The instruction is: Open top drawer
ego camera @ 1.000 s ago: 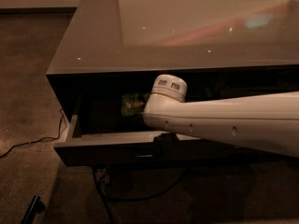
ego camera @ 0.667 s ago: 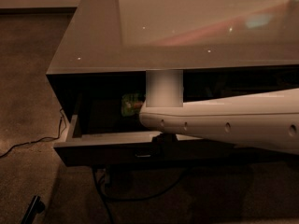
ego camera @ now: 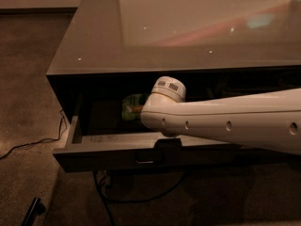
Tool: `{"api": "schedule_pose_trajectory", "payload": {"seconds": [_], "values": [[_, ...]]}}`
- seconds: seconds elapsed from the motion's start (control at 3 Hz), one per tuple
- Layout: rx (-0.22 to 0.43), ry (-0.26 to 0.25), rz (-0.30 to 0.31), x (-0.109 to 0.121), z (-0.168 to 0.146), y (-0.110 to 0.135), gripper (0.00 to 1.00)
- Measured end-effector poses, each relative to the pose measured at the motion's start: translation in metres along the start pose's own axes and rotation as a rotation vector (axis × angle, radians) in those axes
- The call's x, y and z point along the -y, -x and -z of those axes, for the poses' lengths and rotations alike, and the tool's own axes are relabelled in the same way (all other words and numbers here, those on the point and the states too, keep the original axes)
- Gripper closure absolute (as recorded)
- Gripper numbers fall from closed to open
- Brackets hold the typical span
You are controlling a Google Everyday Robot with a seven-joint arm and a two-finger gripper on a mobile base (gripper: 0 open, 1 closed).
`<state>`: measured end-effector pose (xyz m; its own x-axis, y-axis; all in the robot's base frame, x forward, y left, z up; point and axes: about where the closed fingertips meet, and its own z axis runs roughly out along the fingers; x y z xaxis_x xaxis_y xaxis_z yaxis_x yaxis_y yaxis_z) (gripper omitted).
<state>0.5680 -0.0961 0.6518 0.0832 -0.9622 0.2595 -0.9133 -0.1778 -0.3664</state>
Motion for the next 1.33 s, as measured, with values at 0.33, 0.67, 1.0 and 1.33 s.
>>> {"api": "schedule_pose_trajectory", "payload": {"seconds": [0.33,0.67,1.0,1.33], "values": [[-0.02,0.067,0.024,-0.026,0.008,-0.011,1.0],[-0.028,0.097,0.033,-0.037,0.012,-0.015,1.0],[-0.038,0.179,0.035,-0.072,0.022,-0.024,1.0],[-0.039,0.187,0.035,-0.075,0.023,-0.024,1.0]]}}
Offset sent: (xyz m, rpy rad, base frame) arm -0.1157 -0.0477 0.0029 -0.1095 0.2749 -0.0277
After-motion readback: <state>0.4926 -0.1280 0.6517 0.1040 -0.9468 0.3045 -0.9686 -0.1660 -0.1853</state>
